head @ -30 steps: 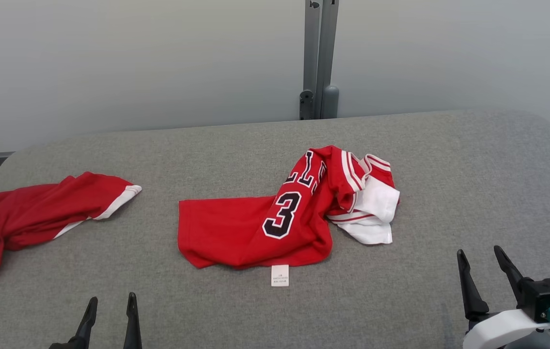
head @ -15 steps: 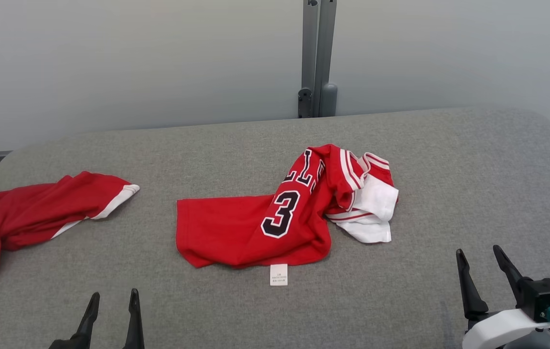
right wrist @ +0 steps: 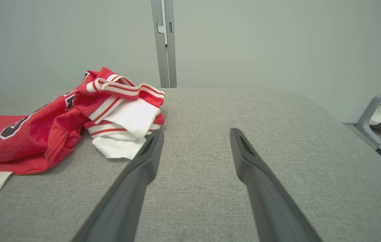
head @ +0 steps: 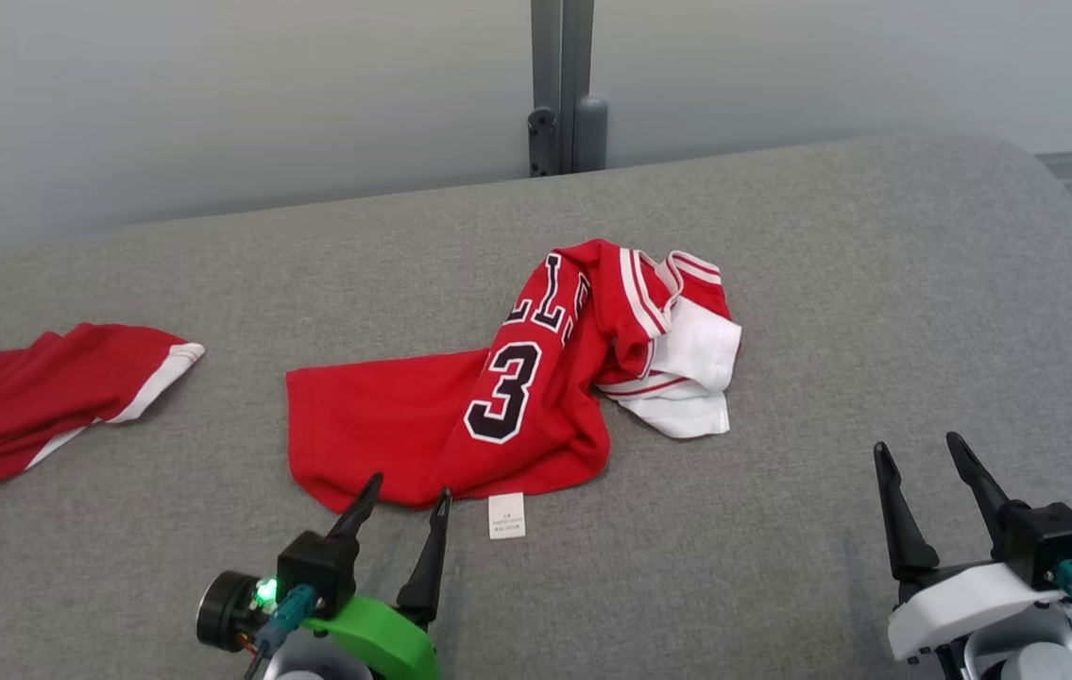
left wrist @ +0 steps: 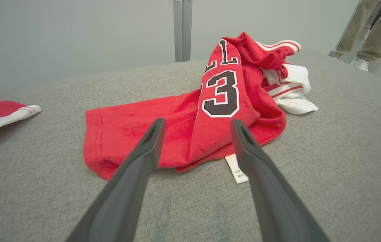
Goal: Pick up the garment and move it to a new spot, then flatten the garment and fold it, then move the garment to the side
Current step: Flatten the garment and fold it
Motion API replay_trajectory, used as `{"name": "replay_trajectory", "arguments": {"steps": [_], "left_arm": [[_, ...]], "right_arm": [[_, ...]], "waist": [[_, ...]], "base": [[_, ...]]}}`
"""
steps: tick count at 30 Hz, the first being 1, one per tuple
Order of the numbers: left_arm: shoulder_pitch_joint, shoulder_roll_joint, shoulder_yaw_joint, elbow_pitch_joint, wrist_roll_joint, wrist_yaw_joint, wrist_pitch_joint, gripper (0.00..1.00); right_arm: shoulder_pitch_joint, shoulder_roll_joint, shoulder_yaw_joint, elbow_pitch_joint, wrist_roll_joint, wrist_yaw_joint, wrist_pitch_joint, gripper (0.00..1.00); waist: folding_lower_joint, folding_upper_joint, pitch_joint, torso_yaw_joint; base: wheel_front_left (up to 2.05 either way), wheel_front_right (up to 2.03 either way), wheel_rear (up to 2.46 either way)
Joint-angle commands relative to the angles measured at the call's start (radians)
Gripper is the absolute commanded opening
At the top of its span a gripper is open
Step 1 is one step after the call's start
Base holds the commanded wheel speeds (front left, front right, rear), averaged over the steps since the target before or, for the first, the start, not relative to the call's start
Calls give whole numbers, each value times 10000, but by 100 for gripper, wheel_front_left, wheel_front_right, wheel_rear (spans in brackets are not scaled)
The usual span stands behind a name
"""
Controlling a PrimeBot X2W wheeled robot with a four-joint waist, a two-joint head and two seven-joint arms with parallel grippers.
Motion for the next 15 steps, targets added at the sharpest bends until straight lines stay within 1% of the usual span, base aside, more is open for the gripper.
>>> {"name": "replay_trajectory", "arguments": {"steps": [1,6,8,12,13,14,15], "left_arm": [[-401,64,-101,316,21,-18,-26,100],[-1248,117,-207,1481,-16,-17,-122,100],[-1455,202,-173,1949,29,45,-137,100],[-1766,223,-258,2588,-47,33,-199,100],[-1814,238,-285,2706,-79,27,-202,86],[-1869,282,-292,2818,-91,25,-216,42],[-1928,337,-293,2923,-78,25,-230,3]], "right_arm": [[-147,-42,12,-36,51,1,-35,100],[-435,-49,21,-72,123,1,-35,100],[-500,-51,-17,-60,148,1,-35,100],[-539,-27,-104,-36,183,1,-35,100],[-534,-9,-126,-26,198,1,-35,100],[-530,9,-141,-22,204,1,-35,100],[-524,32,-149,-22,203,1,-35,100]], "waist": [[0,0,547,-452],[0,0,941,-858],[0,0,1010,-987],[0,0,1060,-1144],[0,0,1060,-1164],[0,0,1061,-1179],[0,0,1064,-1188]], "base": [[0,0,0],[0,0,0],[0,0,0],[0,0,0],[0,0,0],[0,0,0],[0,0,0]]}}
